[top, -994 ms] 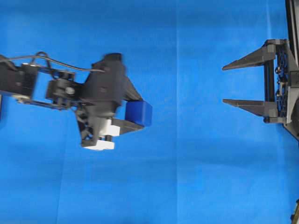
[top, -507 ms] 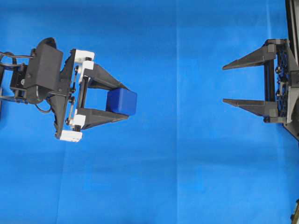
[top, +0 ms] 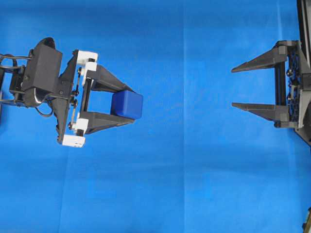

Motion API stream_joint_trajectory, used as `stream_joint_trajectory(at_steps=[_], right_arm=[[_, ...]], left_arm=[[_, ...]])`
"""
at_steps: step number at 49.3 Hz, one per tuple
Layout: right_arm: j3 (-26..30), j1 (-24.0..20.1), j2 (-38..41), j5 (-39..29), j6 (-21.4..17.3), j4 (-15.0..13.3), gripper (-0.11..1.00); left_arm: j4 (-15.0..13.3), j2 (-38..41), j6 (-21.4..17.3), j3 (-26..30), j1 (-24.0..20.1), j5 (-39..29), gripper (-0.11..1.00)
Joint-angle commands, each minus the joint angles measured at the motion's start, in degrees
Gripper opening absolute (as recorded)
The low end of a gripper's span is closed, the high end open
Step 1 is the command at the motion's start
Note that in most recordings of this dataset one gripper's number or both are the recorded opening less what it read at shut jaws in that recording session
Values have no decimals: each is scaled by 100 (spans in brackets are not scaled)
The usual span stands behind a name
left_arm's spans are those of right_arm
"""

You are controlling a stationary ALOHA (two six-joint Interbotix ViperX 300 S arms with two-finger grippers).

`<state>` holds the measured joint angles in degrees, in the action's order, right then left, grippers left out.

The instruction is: Handover the blue block to the right arm after grasping it with the left arm, then place it in the designated position.

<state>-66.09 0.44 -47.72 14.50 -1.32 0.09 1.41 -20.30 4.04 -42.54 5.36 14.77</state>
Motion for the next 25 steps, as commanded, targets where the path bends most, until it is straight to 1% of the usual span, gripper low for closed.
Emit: stream_joint_trajectory(at_steps=[1, 9, 14, 18, 25], right_arm=[[158, 9, 26, 62, -9, 18, 96], [167, 9, 18, 62, 9, -18, 96], [185, -35, 18, 44, 70, -105, 96], [211, -123, 35, 35, 149, -352, 96], [255, -281, 35, -9, 387, -905, 96]], left_arm=[[-9, -79, -9, 79, -9, 53, 49], [-9, -88, -9, 70, -9, 62, 49], [-9, -88, -9, 70, -9, 62, 49], [-9, -88, -9, 62, -9, 53, 49], [-9, -105, 0, 44, -9, 53, 49]])
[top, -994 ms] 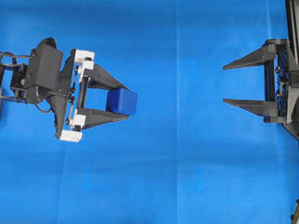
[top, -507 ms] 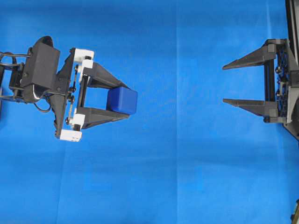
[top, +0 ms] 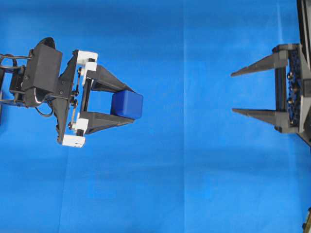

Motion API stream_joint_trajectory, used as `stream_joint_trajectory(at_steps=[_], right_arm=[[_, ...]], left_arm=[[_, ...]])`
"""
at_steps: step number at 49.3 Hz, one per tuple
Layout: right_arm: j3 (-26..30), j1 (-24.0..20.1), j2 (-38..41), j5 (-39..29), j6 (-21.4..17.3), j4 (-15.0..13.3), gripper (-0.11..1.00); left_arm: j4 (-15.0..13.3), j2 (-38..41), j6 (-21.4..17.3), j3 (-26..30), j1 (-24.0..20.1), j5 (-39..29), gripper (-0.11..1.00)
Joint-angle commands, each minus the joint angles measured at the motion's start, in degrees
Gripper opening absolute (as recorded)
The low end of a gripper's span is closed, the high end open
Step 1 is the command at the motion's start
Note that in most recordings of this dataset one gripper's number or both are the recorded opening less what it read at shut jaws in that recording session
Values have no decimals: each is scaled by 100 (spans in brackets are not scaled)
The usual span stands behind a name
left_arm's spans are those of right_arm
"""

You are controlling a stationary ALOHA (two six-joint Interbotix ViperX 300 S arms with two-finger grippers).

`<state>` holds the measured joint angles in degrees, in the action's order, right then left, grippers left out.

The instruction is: Handover the blue block to the right arm after grasping it with the left arm, then place it in the designated position.

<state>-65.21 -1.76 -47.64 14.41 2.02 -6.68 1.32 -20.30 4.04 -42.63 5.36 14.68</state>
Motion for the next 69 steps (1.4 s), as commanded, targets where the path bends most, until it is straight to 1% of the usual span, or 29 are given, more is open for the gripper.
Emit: stream_joint_trajectory(at_steps=[1, 7, 15, 26, 30, 40, 47, 52, 56, 66, 69], right_arm=[[176, -70, 26, -18, 97, -299, 96], [255, -70, 26, -193, 343, -642, 95], [360, -79, 9, -378, 738, -1020, 95], [483, -70, -18, -369, 1573, -1740, 95], [510, -70, -18, -369, 1872, -1925, 95], [527, -70, -26, -360, 2540, -2215, 95], [527, -79, 9, -360, 2918, -2505, 95], [527, -79, 9, -299, 3094, -2733, 95], [527, -79, -9, -185, 3138, -2856, 95], [527, -79, 0, -79, 3155, -3050, 95], [527, -79, 9, -79, 3155, -3067, 95]], left_arm=[[0, -114, 0, 53, -9, 62, 49], [-9, -105, 0, 62, -9, 70, 49], [-18, -105, 0, 62, -9, 79, 49], [-18, -105, 9, 62, -9, 97, 49], [-18, -105, 0, 62, -9, 97, 49], [-18, -105, 9, 62, -9, 97, 49], [-18, -105, 9, 53, -9, 97, 49], [-18, -105, 9, 62, -9, 97, 49], [-18, -105, 9, 62, -9, 97, 49], [-18, -105, 18, 53, -9, 97, 49], [-18, -105, 18, 53, -9, 97, 49]])
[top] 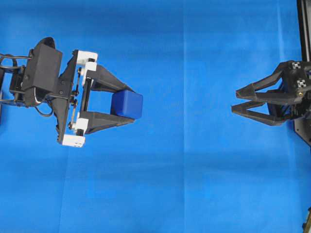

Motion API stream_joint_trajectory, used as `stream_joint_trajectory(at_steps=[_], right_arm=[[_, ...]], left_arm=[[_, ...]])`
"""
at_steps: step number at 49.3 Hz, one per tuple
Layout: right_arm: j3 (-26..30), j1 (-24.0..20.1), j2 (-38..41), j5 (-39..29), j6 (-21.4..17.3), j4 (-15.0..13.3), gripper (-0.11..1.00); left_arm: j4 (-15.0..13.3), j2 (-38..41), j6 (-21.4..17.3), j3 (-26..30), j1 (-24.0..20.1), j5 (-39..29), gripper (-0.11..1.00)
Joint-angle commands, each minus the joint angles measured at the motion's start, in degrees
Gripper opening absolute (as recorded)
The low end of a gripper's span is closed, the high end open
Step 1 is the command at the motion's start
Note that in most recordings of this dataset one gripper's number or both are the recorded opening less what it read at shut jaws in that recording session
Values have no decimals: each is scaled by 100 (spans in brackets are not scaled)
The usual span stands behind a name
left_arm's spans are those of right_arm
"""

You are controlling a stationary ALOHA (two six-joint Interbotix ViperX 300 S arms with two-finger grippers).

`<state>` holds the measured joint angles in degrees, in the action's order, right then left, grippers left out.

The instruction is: Handover the blue block to the right arm after grasping it with the left arm, then place it in the designated position.

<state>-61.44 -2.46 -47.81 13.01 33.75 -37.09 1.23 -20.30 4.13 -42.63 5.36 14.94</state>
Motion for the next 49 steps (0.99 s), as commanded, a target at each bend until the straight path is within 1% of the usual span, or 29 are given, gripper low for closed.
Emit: stream_joint_trajectory(at_steps=[1, 49], right_arm=[[149, -9, 35, 62, -18, -26, 95], [167, -9, 9, 167, 18, -35, 95]], left_arm=[[-9, -105, 9, 53, -9, 62, 49], [-9, -114, 9, 53, -9, 70, 49]])
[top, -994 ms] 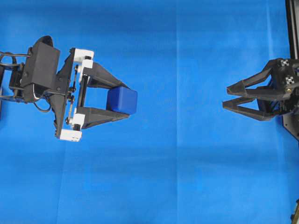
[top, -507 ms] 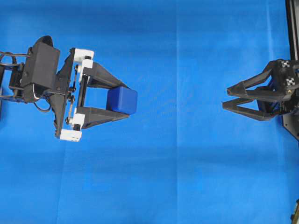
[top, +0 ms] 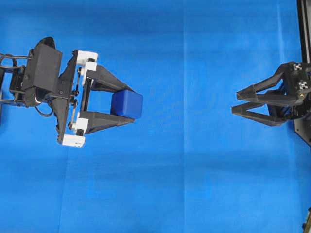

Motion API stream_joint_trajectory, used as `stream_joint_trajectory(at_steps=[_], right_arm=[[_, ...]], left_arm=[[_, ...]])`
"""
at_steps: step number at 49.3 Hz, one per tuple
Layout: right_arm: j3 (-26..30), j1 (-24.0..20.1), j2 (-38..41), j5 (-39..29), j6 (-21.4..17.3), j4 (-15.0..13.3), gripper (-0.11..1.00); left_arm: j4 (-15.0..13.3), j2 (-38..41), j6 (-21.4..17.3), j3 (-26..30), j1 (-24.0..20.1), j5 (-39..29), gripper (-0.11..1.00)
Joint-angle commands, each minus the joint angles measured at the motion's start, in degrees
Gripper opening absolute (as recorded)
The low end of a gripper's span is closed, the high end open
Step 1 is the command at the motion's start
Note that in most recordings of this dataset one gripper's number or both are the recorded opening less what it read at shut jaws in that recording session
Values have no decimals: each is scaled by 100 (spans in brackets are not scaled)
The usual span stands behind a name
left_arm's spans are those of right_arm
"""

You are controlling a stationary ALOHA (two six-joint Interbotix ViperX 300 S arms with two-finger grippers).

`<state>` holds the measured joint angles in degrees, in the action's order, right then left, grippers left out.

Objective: Handover the blue block to the right arm after grasping it with the left arm, then place it in the designated position.
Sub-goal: 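Move the open right gripper onto the cube held by the left gripper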

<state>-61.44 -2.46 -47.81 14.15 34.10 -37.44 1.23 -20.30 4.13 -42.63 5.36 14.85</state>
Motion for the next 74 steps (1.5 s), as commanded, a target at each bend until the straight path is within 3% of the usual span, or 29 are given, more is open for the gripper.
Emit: stream_joint_trajectory(at_steps=[1, 23, 54, 74], right_arm=[[167, -9, 9, 53, -18, 0, 95], [404, -9, 281, 70, -18, 0, 95], [2452, 105, 2874, 88, -9, 0, 95], [3366, 97, 3788, 79, 0, -9, 95]], left_arm=[[-9, -105, 9, 53, -9, 79, 49], [-9, -114, 26, 53, -9, 79, 49], [-9, -114, 44, 53, -9, 53, 49], [-9, -105, 44, 62, -9, 44, 49]])
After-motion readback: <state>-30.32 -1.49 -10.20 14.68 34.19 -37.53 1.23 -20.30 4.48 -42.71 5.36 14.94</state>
